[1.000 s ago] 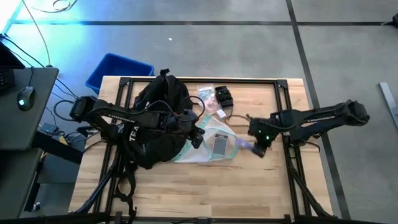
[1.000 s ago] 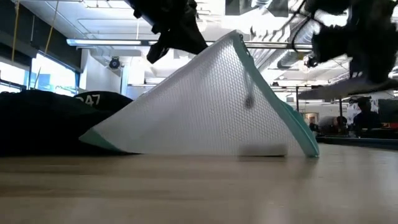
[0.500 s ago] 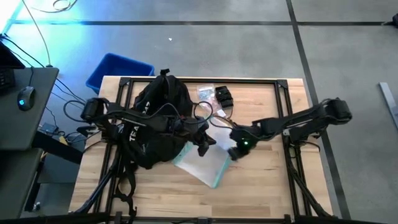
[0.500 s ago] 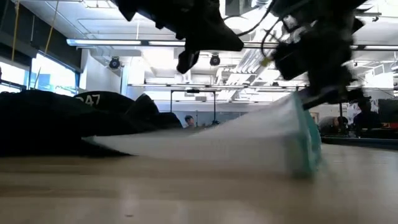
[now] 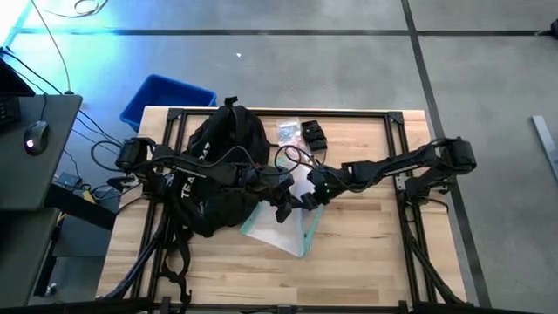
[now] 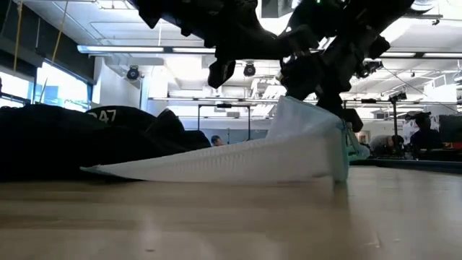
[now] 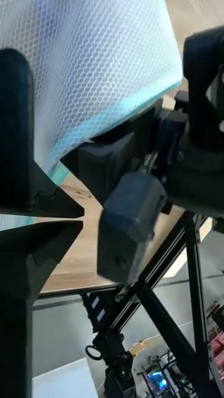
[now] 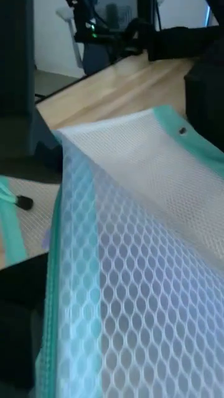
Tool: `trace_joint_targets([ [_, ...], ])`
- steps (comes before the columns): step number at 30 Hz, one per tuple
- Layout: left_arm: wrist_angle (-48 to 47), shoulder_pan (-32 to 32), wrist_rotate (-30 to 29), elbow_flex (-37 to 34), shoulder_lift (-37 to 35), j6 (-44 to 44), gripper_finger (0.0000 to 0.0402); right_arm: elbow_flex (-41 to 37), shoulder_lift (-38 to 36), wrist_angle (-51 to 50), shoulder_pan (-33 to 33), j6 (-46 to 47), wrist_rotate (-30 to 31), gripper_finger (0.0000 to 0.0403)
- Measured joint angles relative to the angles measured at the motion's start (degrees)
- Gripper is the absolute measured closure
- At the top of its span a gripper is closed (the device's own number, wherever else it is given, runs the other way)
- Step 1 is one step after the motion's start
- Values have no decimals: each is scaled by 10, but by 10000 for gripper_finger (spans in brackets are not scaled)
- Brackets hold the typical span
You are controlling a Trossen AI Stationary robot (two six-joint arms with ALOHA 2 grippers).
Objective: Unpack backpack
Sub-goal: Put the chocolate snack into the zip bag, then put the charger adapter into the zip bag
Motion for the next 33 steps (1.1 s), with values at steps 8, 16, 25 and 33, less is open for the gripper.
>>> trace_joint_targets([
  [8, -8, -1, 0, 0, 0, -4, 401, 0, -25, -11, 8, -81, -11, 173],
  [16, -69, -13, 0, 0, 0, -5, 402, 0, -105, -141, 65, -312, -18, 172],
  [25, -136, -45, -7, 0, 0, -38, 402, -2, -118, -310, 81, -631, 188, 172],
  [33, -133, -100, -56, 0, 0, -102, 401, -82, -118, -163, 49, -799, 314, 172],
])
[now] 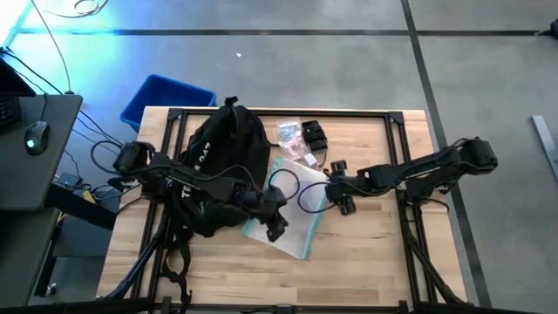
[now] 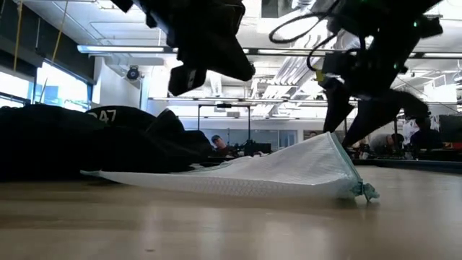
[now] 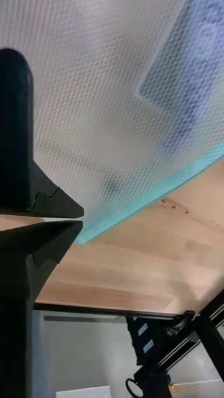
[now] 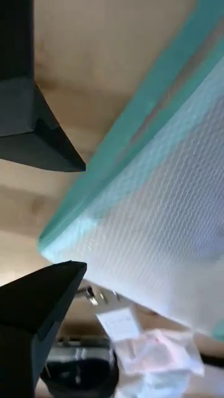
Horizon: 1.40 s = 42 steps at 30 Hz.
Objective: Unpack backpack
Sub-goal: Put the charger adapter into the zip bag
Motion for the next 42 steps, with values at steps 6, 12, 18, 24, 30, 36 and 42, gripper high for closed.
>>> trace_joint_targets([
  [6, 5, -43, -43, 0, 3, -40, 402, -56, 1, 114, -47, -11, -27, 177],
  [12, 111, -61, -138, 1, 19, -39, 401, -66, 1, 139, -80, -11, -62, 262],
  [18, 219, -42, -197, 1, 70, 1, 378, -60, 1, 118, -84, 26, -125, 390],
  [24, 219, -14, -209, 61, 111, 81, 314, 8, 1, 1, -84, 117, -192, 401],
  [30, 83, -1, -258, 173, 144, 196, 249, 83, 1, -64, -84, 192, -266, 402],
  [36, -11, 0, -347, 258, 173, 267, 221, 121, 1, -84, -100, 248, -291, 403],
  [42, -31, 6, -372, 285, 206, 276, 218, 131, 1, -78, -117, 281, -299, 403],
])
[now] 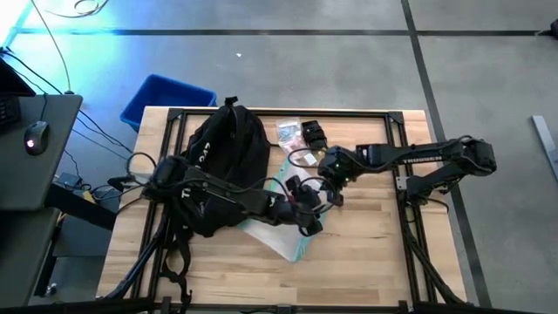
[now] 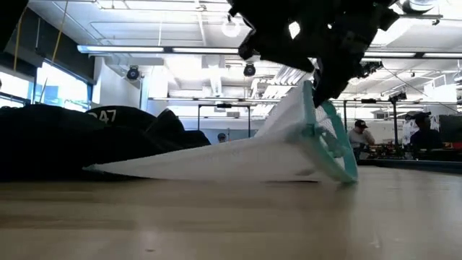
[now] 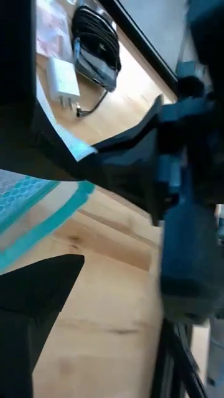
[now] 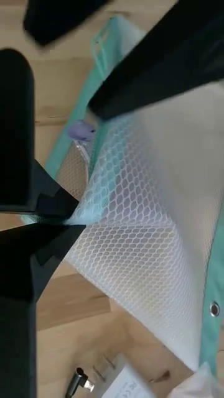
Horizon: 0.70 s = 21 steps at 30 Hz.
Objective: Unpack backpack
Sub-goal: Put the charger adapter into the zip bag
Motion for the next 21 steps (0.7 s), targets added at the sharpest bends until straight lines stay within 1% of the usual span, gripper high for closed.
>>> trace_joint_targets([
  [4, -43, 3, -53, 20, 22, -2, 218, 0, 0, -2, 0, 0, -1, 403],
  [6, -71, 5, -62, 37, 30, -2, 218, 0, 0, -4, 0, 4, -5, 403],
  [10, -84, 12, -47, 48, 40, -13, 218, 0, 0, -3, 0, 9, -5, 403],
  [14, -110, 20, -36, 48, 51, -69, 218, 0, 0, -3, 0, 9, -4, 403],
  [17, -146, 27, -10, 48, 54, -111, 218, 0, 0, -4, 0, 9, -3, 403],
  [21, -212, 22, 1, 48, 54, -183, 218, 0, 0, -5, 0, 13, -5, 403],
])
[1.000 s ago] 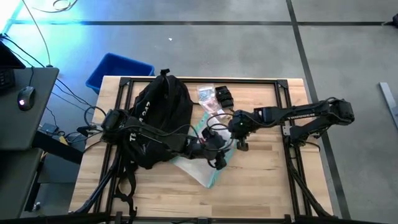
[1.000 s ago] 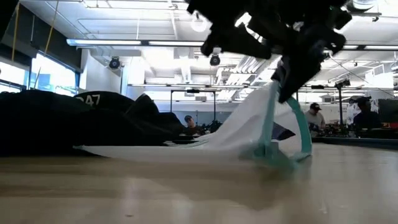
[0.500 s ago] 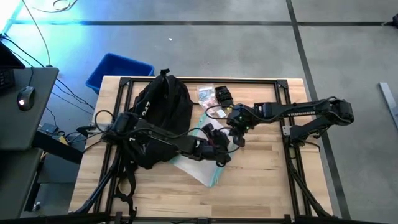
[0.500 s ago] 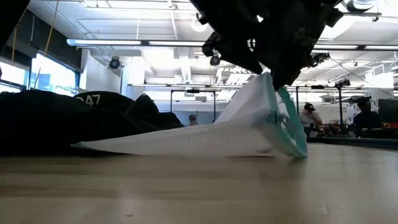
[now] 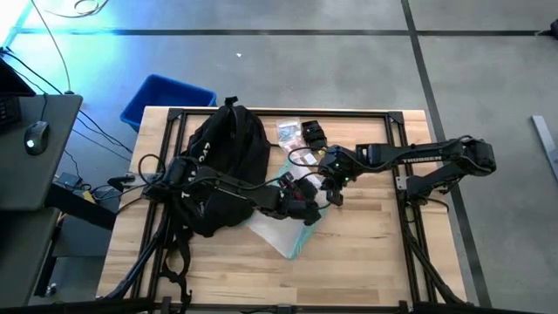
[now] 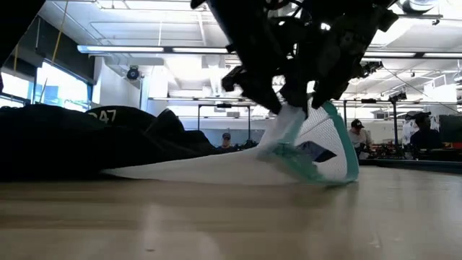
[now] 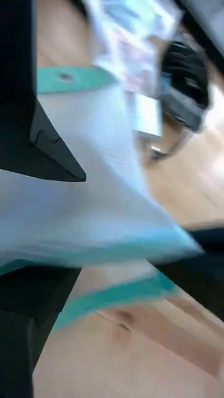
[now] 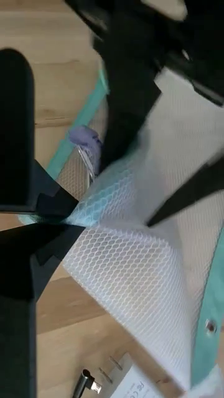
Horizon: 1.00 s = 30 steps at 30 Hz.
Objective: Unpack backpack
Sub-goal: Put the charger adapter into the zip bag
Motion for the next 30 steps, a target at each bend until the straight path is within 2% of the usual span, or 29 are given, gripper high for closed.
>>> trace_joint_targets([
  [15, -239, -75, 69, 2, 1, -301, 226, 0, 0, -3, 15, 0, -21, 403],
  [18, -263, -82, 107, 2, 1, -323, 266, 0, 0, -7, 25, -2, -30, 403],
  [22, -265, -90, 163, 15, 1, -313, 372, 0, 0, -13, 31, 1, -70, 403],
  [23, -264, -91, 171, 24, -1, -303, 386, 0, 0, -19, 31, 6, -86, 403],
  [26, -281, -94, 172, 60, -12, -289, 395, 18, 0, -49, 31, 11, -127, 403],
  [30, -350, -89, 148, 118, -37, -260, 401, 61, 0, -84, 23, 12, -198, 403],
])
